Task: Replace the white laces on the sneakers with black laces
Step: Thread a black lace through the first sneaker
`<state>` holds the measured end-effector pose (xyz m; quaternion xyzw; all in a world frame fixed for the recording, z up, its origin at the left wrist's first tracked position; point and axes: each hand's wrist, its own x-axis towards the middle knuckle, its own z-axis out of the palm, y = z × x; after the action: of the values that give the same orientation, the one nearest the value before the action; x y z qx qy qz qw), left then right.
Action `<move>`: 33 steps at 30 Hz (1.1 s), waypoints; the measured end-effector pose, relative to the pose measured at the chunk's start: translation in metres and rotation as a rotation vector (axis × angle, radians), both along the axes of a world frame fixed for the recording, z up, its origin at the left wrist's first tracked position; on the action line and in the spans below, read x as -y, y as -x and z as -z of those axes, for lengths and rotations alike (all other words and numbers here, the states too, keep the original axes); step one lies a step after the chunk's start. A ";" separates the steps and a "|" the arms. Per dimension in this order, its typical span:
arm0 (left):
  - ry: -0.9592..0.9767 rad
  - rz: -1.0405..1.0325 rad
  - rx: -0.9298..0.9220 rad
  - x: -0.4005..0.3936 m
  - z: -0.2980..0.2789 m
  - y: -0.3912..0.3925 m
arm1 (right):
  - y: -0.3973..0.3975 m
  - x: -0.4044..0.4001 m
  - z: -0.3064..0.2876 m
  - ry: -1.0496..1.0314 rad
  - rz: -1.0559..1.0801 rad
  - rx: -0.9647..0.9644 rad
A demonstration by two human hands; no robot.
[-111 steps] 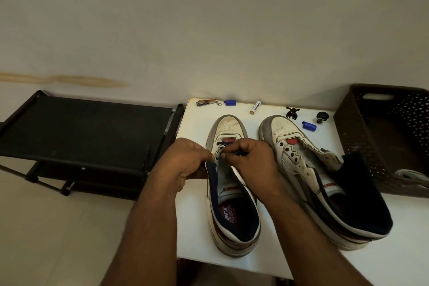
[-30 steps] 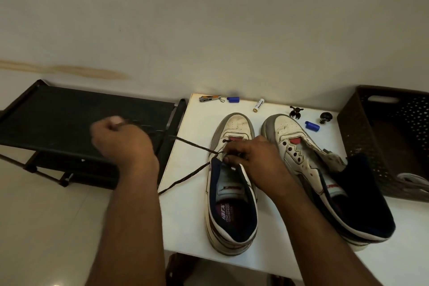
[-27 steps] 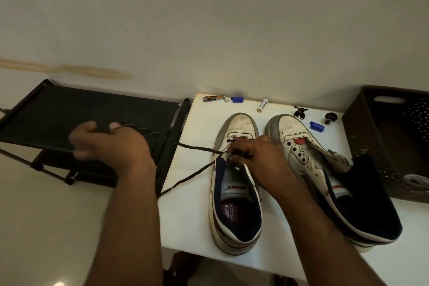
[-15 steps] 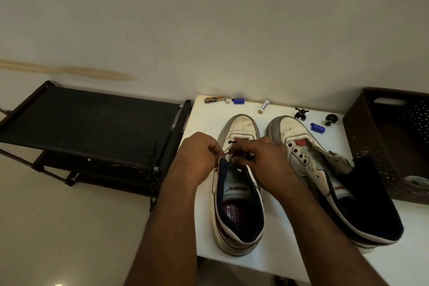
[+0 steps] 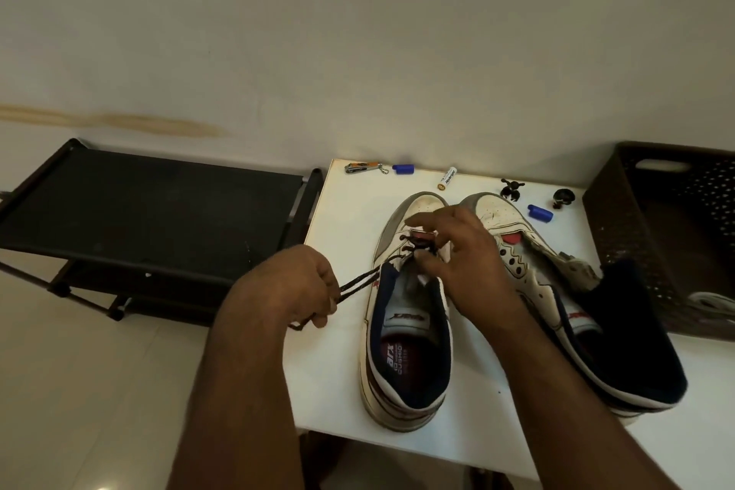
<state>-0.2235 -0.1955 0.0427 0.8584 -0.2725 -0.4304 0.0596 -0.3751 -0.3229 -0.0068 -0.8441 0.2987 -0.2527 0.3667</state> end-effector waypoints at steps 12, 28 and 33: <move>0.349 -0.111 -0.094 0.015 0.011 0.018 | 0.004 0.002 -0.023 -0.268 0.270 -0.370; -0.050 -0.190 -0.255 0.002 -0.004 0.027 | 0.002 0.004 -0.009 -0.232 0.208 -0.417; 0.230 -0.168 -0.111 0.018 0.018 0.020 | 0.003 0.008 -0.005 -0.191 0.169 -0.407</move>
<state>-0.2434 -0.2136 0.0248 0.8405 -0.2435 -0.4369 0.2084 -0.3784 -0.3309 -0.0021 -0.8113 0.4584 -0.0778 0.3546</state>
